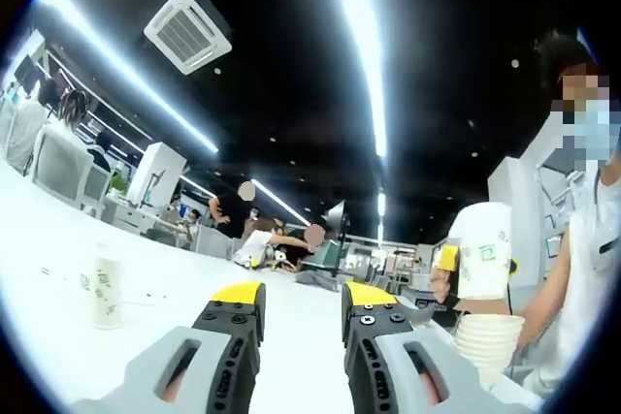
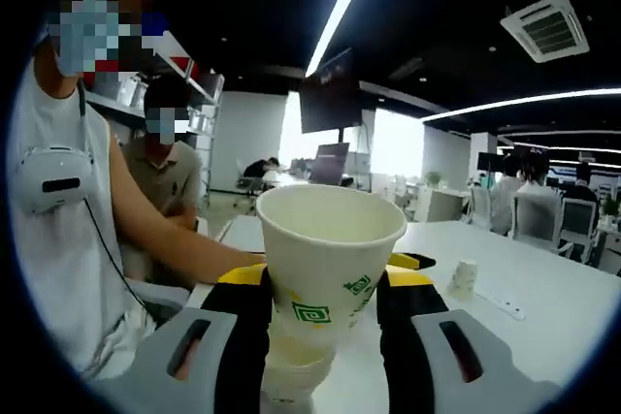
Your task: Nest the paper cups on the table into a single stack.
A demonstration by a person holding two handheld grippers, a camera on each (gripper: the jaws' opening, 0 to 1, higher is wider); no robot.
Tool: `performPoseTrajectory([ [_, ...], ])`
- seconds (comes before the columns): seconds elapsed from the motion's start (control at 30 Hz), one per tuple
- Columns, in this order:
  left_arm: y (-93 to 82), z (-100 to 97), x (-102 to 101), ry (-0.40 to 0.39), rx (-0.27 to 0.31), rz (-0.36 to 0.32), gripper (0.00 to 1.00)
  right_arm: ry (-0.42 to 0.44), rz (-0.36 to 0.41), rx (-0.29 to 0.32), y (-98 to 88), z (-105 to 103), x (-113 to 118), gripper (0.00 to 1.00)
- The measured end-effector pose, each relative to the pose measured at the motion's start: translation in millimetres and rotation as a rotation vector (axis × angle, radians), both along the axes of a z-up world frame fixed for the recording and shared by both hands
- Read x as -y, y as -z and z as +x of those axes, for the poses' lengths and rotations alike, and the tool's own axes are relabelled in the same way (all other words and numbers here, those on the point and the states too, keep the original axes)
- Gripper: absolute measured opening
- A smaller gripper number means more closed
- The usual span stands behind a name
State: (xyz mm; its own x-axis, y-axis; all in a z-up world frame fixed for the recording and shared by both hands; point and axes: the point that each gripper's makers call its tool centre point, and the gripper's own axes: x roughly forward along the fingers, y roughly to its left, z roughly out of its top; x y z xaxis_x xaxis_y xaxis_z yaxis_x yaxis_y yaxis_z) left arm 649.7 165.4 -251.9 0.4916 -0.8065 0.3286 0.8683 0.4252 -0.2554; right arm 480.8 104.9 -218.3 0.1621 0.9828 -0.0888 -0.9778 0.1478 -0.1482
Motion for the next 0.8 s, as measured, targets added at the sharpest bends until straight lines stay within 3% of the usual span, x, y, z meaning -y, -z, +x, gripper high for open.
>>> performPoseTrajectory([
  [0.27,2.0,0.9,-1.5,-0.006,-0.005,0.006,0.32,0.031,-0.08,0.02,24.7,-3.0,1.5,0.46],
  [0.53,3.5,0.2,-2.0,-0.011,-0.003,0.011,0.31,0.04,-0.084,0.008,32.7,-4.3,-1.9,0.47],
  [0.67,4.6,0.5,-2.8,-0.013,-0.006,0.01,0.31,0.043,-0.062,-0.022,33.6,-4.4,-2.1,0.62],
  [0.8,4.1,-0.3,-3.7,-0.013,-0.005,0.004,0.31,0.036,-0.065,-0.037,38.9,-8.2,-1.6,0.63],
])
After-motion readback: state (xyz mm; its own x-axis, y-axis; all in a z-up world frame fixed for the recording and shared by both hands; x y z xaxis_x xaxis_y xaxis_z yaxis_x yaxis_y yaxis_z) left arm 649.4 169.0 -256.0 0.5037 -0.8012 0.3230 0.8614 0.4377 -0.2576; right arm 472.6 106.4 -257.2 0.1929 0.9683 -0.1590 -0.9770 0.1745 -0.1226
